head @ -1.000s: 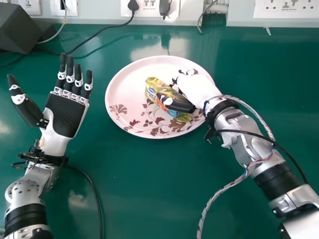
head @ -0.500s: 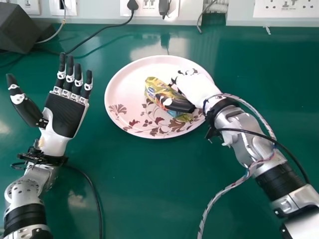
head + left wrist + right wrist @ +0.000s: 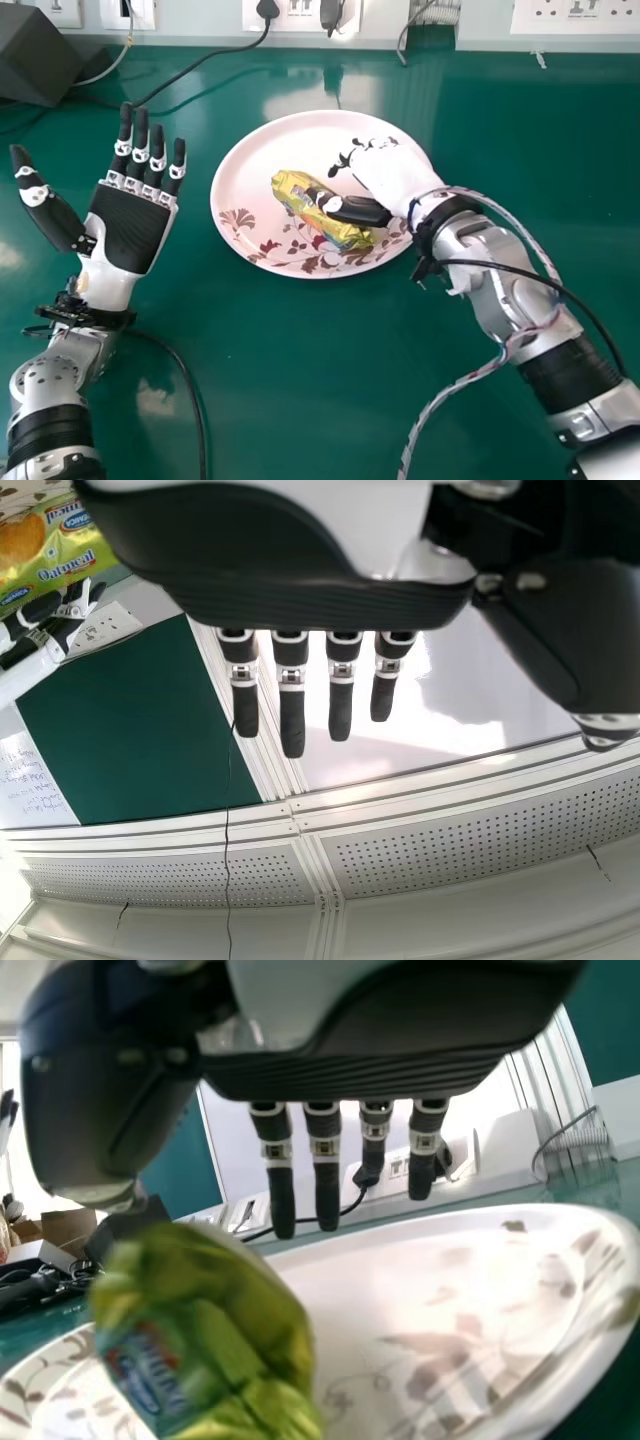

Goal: Pick up biscuit and place it in the plate

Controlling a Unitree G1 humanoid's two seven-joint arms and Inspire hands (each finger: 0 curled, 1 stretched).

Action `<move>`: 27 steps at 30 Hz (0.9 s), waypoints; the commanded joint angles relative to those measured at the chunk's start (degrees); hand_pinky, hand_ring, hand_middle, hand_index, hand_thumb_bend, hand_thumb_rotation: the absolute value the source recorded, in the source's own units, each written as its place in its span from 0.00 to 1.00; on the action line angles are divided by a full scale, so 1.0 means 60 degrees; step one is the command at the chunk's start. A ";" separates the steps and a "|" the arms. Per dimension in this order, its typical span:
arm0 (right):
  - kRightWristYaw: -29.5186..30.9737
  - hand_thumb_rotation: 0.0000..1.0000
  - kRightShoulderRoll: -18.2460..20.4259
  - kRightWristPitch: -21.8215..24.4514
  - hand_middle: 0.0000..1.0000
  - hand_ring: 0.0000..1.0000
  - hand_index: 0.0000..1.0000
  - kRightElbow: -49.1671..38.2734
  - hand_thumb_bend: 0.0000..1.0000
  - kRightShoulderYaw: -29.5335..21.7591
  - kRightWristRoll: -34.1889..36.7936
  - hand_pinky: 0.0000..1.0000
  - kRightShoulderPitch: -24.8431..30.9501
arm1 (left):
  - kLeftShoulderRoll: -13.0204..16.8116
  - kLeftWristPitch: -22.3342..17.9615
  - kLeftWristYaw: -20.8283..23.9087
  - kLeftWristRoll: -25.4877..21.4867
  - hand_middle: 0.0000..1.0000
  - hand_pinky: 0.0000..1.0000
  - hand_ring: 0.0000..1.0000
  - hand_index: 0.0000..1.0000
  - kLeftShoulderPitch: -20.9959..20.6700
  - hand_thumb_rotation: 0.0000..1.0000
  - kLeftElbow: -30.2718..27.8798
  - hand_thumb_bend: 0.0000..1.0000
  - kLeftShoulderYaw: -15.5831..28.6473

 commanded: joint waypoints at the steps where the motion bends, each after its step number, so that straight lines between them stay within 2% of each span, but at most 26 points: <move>1: 0.0124 0.47 -0.0068 0.0060 0.83 0.90 0.76 -0.0283 0.73 -0.0123 0.0079 0.88 0.0152 | -0.0166 0.0029 -0.0041 0.0201 0.92 0.85 0.82 0.96 0.0548 0.39 0.0487 0.97 -0.0011; 14: 0.0447 0.51 -0.0115 0.0468 0.84 0.91 0.77 -0.1175 0.74 -0.0421 0.0096 0.89 0.0400 | -0.0110 0.0061 -0.0027 0.0209 0.93 0.84 0.82 0.96 0.0566 0.40 0.0459 0.97 -0.0020; 27: 0.0558 0.50 -0.0145 0.0584 0.83 0.92 0.77 -0.1956 0.74 -0.0781 0.0276 0.90 0.0687 | -0.0084 0.0105 -0.0050 0.0226 0.92 0.83 0.82 0.95 0.0582 0.40 0.0433 0.98 -0.0034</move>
